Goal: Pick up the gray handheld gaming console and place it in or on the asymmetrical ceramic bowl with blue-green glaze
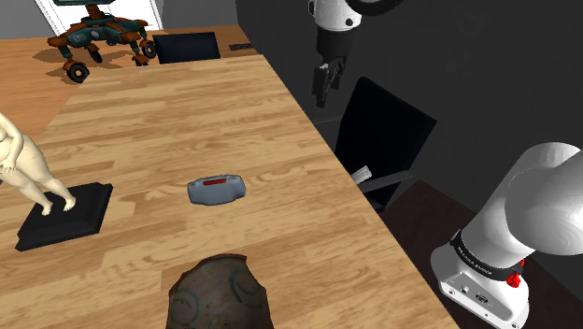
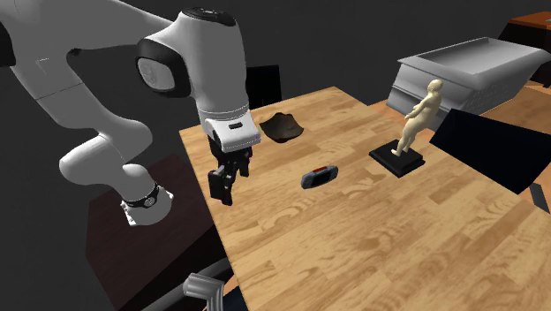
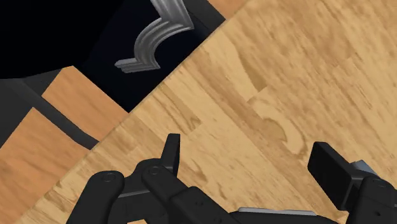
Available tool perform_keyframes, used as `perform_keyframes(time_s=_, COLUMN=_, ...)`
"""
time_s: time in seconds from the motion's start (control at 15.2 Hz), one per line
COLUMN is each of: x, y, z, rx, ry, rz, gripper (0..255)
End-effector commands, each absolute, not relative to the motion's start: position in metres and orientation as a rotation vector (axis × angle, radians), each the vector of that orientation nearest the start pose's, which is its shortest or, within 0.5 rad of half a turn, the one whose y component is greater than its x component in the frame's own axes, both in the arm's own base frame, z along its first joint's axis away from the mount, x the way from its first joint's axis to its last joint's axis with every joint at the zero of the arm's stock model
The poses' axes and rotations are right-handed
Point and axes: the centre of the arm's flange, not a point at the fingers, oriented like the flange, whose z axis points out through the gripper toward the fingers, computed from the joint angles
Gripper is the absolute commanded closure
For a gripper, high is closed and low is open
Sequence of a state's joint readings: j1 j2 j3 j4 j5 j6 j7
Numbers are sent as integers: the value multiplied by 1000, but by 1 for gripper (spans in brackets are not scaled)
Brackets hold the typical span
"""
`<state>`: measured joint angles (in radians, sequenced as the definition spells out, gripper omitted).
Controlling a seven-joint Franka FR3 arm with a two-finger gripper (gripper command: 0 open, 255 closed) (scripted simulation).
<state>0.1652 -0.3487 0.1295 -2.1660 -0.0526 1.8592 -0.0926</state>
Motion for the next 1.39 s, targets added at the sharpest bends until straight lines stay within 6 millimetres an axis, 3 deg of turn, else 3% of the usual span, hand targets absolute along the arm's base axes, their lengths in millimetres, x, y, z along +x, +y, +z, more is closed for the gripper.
perform_keyframes(time_s=0.0, x=451, y=155, z=532, rx=-3141, ry=-723, rz=-72, gripper=0)
perform_keyframes(time_s=0.66, x=499, y=261, z=479, rx=-2975, ry=-1144, rz=-44, gripper=0)
perform_keyframes(time_s=1.32, x=513, y=377, z=429, rx=-2752, ry=-1531, rz=-15, gripper=0)
